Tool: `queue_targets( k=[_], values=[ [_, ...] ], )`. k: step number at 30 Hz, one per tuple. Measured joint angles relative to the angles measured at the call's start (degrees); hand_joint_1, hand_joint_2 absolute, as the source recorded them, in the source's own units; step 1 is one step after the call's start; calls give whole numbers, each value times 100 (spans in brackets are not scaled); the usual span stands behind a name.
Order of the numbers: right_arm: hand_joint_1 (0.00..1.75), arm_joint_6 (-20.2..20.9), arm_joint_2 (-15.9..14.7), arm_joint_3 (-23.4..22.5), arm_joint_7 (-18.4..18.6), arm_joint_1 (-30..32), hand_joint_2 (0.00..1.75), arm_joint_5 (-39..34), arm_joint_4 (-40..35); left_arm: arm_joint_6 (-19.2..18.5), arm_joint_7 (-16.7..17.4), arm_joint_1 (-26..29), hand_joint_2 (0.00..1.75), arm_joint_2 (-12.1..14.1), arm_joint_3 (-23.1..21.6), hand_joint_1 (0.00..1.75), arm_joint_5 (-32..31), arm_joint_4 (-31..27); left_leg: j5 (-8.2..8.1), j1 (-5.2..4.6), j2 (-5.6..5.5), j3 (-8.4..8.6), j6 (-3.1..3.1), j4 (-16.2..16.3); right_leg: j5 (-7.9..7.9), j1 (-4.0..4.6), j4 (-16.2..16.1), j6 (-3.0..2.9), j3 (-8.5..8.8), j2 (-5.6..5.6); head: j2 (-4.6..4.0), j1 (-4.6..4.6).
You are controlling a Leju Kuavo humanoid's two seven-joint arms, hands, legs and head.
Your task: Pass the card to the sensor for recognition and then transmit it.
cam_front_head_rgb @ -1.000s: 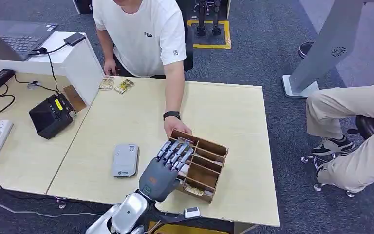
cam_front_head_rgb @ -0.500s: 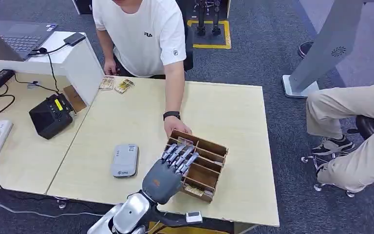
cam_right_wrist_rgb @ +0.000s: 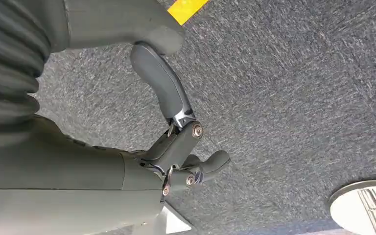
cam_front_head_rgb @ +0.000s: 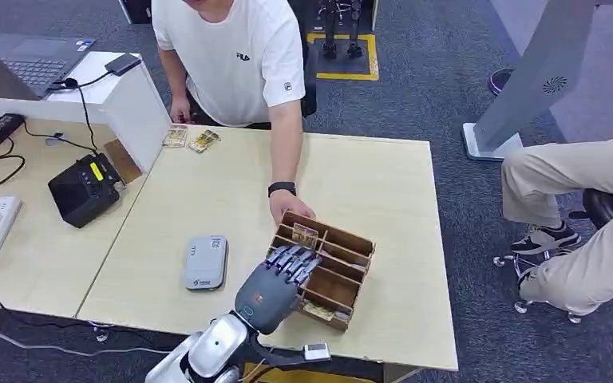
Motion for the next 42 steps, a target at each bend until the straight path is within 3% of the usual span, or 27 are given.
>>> queue_targets(
  k=[13, 15, 16, 17, 18, 31, 37, 39, 42],
  values=[
    [0, 0, -9, 2, 11, 0, 175, 4, 2, 155, 157, -24, 175, -35, 0, 44, -28, 103, 1, 1, 0, 3, -1, 0, 2, 0, 0, -1, 3, -1, 0, 0],
    [0, 0, -9, 4, 11, 1, 175, 6, 2, 157, 199, -24, 175, -44, 0, 63, -50, 114, 1, 1, 0, 3, -1, 0, 2, 0, 0, -1, 3, -1, 0, 0],
    [0, 0, -9, 4, 11, 1, 175, 9, 2, 166, 212, -23, 175, -48, 0, 89, -72, 120, 1, 1, 0, 3, -1, 0, 2, 0, 0, -1, 3, -1, 0, 0],
    [0, 0, -9, 4, 11, 1, 175, 9, 2, 184, 225, -21, 175, -50, 2, 127, -88, 127, 1, 1, 0, 2, -1, 0, 1, 0, 0, -1, 3, -1, 0, 2],
    [0, 0, -9, 7, 11, 1, 175, 4, 2, 203, 249, -21, 175, -50, 7, 145, -107, 151, 1, 1, 0, 2, -1, 0, 1, 0, 0, -1, 3, -1, 0, 0],
    [0, 0, -13, 22, 39, 1, 175, 20, 2, 306, 361, 28, 175, -55, 114, 133, -173, 260, 1, 0, 0, 1, 0, 0, 1, 0, 0, -1, 3, -1, 0, 0],
    [0, 0, -15, 22, 55, 2, 175, 17, 2, 339, 354, 55, 175, -70, 142, 152, -186, 271, 1, 0, 0, 1, 0, 0, 1, 0, 0, -1, 3, -1, 0, 0],
    [0, 0, -17, 22, 48, 2, 175, 6, 2, 348, 350, 62, 175, -72, 142, 175, -188, 273, 1, 0, 0, 1, 0, 0, 1, 0, 0, -1, 3, -1, 0, 2],
    [0, 0, -20, 24, 28, 2, 175, 9, 2, 400, 288, 76, 175, -72, 142, 175, -184, 273, 1, 0, 0, 1, 0, 0, 1, 0, 0, -1, 3, -1, 0, 0]
  ],
)
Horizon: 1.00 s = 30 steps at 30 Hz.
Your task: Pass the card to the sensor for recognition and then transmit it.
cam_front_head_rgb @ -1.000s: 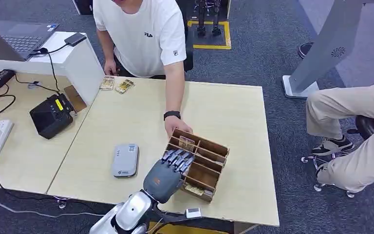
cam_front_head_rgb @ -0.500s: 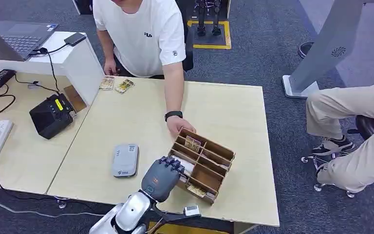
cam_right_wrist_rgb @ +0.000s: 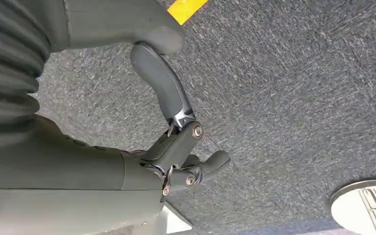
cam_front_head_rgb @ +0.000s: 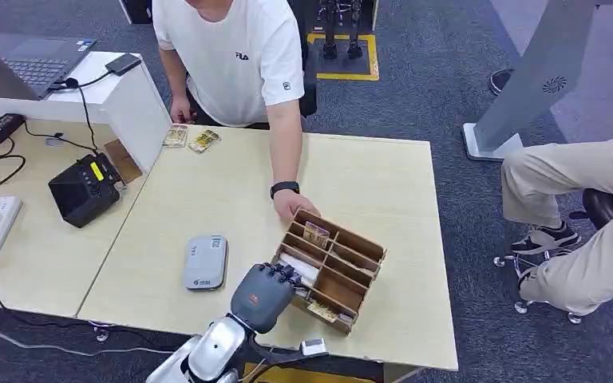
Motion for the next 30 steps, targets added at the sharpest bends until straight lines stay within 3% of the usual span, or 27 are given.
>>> queue_targets(
  k=[3, 7, 9, 11, 13, 14, 16, 18, 19, 24, 28, 30],
  values=[
    [0, 0, 0, 2, -13, 1, 175, 11, 0, 270, -91, 42, 175, 0, 15, 175, 72, 0, 0, 0, 0, 0, 0, 0, 0, 0, 0, 0, 0, 0, 0, 0],
    [0, 0, -2, 4, -41, 2, 175, 26, 0, 1264, -383, 116, 175, -26, 144, 175, 394, -99, 0, 0, 0, 0, 0, 0, 0, 0, 0, 0, 0, 0, 0, 0],
    [0, 0, 0, 4, -42, -1, 175, 46, 0, 1473, -615, 162, 175, -89, 247, 175, 624, -261, 0, 0, -1, -1, 0, 0, 0, 0, 0, 0, 0, 0, 0, 2],
    [0, 0, 0, 2, -31, 5, 175, 133, -4, 1607, -1201, 291, 175, -201, 457, 175, 1100, -595, 0, 0, 0, -1, 0, 0, 0, 0, 0, 0, 0, 1, 0, 0],
    [0, 0, 0, -11, -26, 5, 175, 187, -13, 1656, -2209, 441, 175, -479, 826, 175, 1843, -905, 0, -1, -1, -1, 0, 0, 0, -1, 0, 0, 0, 0, 0, 2],
    [0, 0, 0, -18, -24, 4, 175, 199, -15, 1668, -2535, 512, 175, -593, 982, 175, 2133, -1013, -1, -1, -1, -2, 0, 0, 0, -1, 0, 0, 0, 0, 0, 2],
    [0, 0, 24, -26, 13, 6, 175, 186, -66, 1672, -3253, 625, 175, -900, 1350, 175, 3228, -1232, -1, -2, 0, -1, 1, 1, 0, -1, -1, 0, -1, 0, 0, 0],
    [0, 0, 55, -26, 46, 5, 175, 116, -112, 1683, -3495, 698, 175, -1100, 1561, 175, 3999, -1362, -1, -1, -1, -1, 1, 1, 0, -1, -1, 0, -1, 0, 0, 2],
    [0, 0, 63, -26, 63, 6, 175, 96, -127, 1694, -3558, 719, 175, -1187, 1659, 175, 4442, -1416, -1, -1, -1, -1, 1, 1, 0, -1, -1, 0, -1, -1, 0, 0],
    [0, 0, 92, -28, 79, 6, 175, 116, -190, 1711, -3711, 753, 175, -1331, 1906, 175, 5111, -1510, 0, 3, -1, 2, 0, 0, 0, 0, 0, 0, -1, 0, 0, 0],
    [0, 0, 92, -28, 72, 5, 175, 133, -223, 1591, -3442, 636, 175, -1329, 1950, 175, 6436, -1508, 1, 4, -2, 1, -1, 0, 0, 1, 0, 0, -2, -1, 0, 0],
    [0, 0, 94, -28, 63, 4, 175, 164, -234, 1530, -3355, 507, 175, -1331, 1965, 175, 6680, -1491, 2, 3, -3, 0, -2, 0, 0, 1, 0, 0, -1, -2, 0, 0]
  ],
)
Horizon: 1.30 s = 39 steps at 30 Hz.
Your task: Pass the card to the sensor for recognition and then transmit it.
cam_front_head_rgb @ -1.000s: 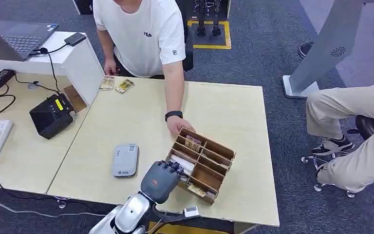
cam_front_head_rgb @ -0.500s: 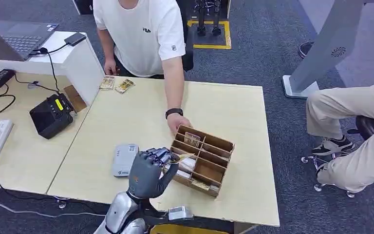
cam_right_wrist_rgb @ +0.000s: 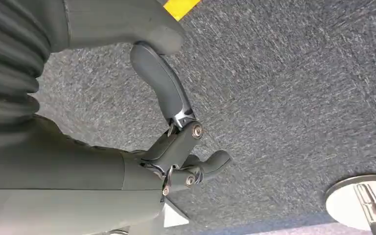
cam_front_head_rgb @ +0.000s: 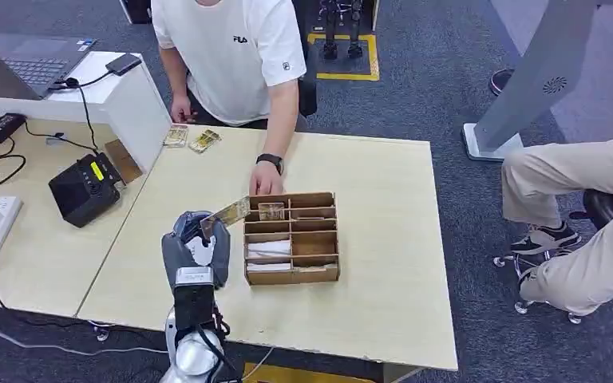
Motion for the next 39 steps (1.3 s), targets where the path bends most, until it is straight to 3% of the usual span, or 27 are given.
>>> queue_targets(
  k=[5, 9, 12, 15, 27, 28, 33, 39],
  values=[
    [0, 0, 0, 0, -2, 1, 175, 50, -17, -54, 58, -155, 175, -2, 24, 175, 161, 7, 0, -3, 1, 1, 1, 1, 0, -1, 0, 0, 0, 1, 0, 2],
    [0, 0, 0, 0, -20, -3, 175, 126, -22, -170, 450, -411, 175, 4, 79, 175, 664, 164, -1, -4, 0, -1, 2, 1, 0, -1, -1, 0, -1, 0, 0, 2],
    [0, 0, 0, 0, -20, -19, 175, 332, -20, -170, 776, -940, 175, 59, 234, 175, 951, 678, 3, -2, -2, -1, 2, 1, 2, -1, 0, 0, 0, -3, 0, 2],
    [0, 0, 0, 0, -20, -37, 175, 455, -11, -122, 866, -1377, 175, 138, 418, 175, 1027, 1257, 12, 0, -1, 1, -5, 1, 8, -1, 3, -6, 0, -1, 0, 2],
    [0, 0, -9, 0, 39, -83, 175, 684, 61, 28, 1228, -2210, 175, 332, 636, 175, 675, 2883, 12, -1, -1, -1, -6, 1, 8, 0, 3, -6, -2, -1, 0, 2],
    [0, 0, -11, 0, 41, -86, 175, 682, 68, 13, 1265, -2267, 175, 341, 636, 5, 645, 3018, 12, -1, -1, -1, -6, 1, 8, 0, 3, -6, -2, 0, 0, 0],
    [0, 0, -13, 0, 31, -90, 175, 632, 90, -76, 1174, -2335, 175, 345, 636, 0, 605, 3344, 12, -1, -1, -1, -6, 1, 8, -1, 3, -6, -2, 1, 0, 2],
    [0, 0, -13, 0, 24, -87, 175, 437, 90, -170, 822, -2142, 175, 310, 636, 0, 892, 3105, 10, -1, 0, -3, -5, 1, 7, -1, 3, -5, -4, 3, 0, 0]
  ],
)
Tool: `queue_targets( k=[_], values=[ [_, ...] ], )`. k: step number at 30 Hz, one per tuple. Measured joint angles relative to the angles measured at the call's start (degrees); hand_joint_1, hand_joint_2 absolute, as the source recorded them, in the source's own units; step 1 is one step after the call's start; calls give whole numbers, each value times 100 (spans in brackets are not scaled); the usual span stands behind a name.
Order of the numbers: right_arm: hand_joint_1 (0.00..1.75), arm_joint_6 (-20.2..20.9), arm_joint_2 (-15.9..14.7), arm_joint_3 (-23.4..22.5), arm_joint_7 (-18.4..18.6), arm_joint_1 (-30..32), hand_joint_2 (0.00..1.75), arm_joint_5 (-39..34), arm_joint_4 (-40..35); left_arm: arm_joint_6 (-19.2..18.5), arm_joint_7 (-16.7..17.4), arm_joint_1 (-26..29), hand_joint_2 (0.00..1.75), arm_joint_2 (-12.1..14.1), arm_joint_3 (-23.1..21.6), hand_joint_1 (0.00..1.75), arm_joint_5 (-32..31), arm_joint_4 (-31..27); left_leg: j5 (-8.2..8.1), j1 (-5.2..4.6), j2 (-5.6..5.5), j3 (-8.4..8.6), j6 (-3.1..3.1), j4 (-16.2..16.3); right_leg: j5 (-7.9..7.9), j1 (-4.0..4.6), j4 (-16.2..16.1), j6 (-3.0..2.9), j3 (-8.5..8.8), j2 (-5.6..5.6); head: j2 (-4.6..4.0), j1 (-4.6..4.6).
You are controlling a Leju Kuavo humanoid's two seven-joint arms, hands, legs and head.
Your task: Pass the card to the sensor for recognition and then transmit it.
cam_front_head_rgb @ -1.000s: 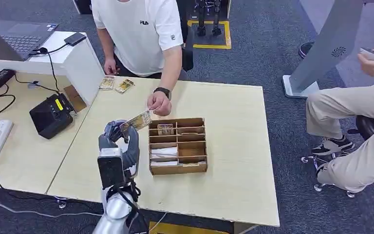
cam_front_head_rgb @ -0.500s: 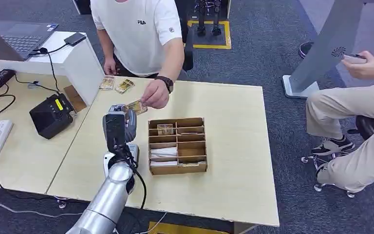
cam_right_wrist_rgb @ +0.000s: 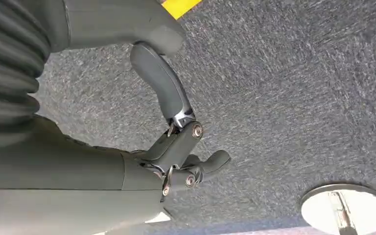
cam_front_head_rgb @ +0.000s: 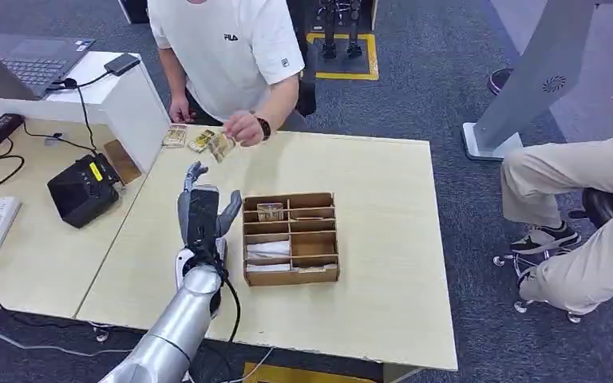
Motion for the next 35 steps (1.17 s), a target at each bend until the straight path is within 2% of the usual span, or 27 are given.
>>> queue_targets(
  k=[1, 8, 13, 14, 19, 23, 29, 35],
  values=[
    [0, 0, 0, 0, 0, 3, 175, -19, -2, -22, -50, 54, 0, -11, 0, 0, 113, -100, 0, 0, -1, -1, 0, 0, 0, 0, 0, 0, 0, -1, 0, 2],
    [0, 0, 2, 0, 68, 26, 175, -251, -90, -127, -312, 641, 0, -72, 61, 0, 828, -1196, 0, 0, -1, -2, 0, 0, 0, 0, 0, 0, 0, 0, 0, 0],
    [0, 0, 26, 0, 138, 55, 175, -409, -203, 78, -689, 1165, 0, -79, 63, 0, 1059, -2109, 0, 0, 0, -3, 0, -1, -1, 0, 0, 0, -1, 0, 0, 2],
    [0, 0, 39, 0, 166, 63, 175, -415, -241, 131, -853, 1315, 175, -96, 63, 0, 1097, -2331, -1, 0, 0, -2, 1, -1, -2, 0, 0, 0, -1, 0, 0, 0],
    [0, 0, 65, 0, 199, 77, 175, -529, -347, 267, -1214, 1698, 175, -170, 63, 0, 1121, -3001, -4, -1, -3, -6, 5, -2, -6, 0, -1, 4, 0, -2, 0, 0],
    [0, 0, 105, 0, 317, 113, 175, -666, -511, 324, -1742, 2347, 175, -363, 61, 0, 946, -3824, -11, -2, -3, -4, 4, -1, -8, 0, -2, 5, -2, -1, 0, 4],
    [0, 0, 118, 0, 367, 112, 175, -697, -619, 326, -1790, 2688, 175, -376, 61, 0, 756, -4470, -11, 0, -2, -4, 4, -1, -8, 0, -2, 5, -2, -3, 0, 2],
    [0, 0, 129, 0, 382, 113, 175, -760, -664, 326, -1792, 2993, 175, -409, 33, 0, -491, -5211, -11, 0, -1, -3, 4, -1, -7, 0, -2, 5, -2, -3, 0, 2]
  ],
)
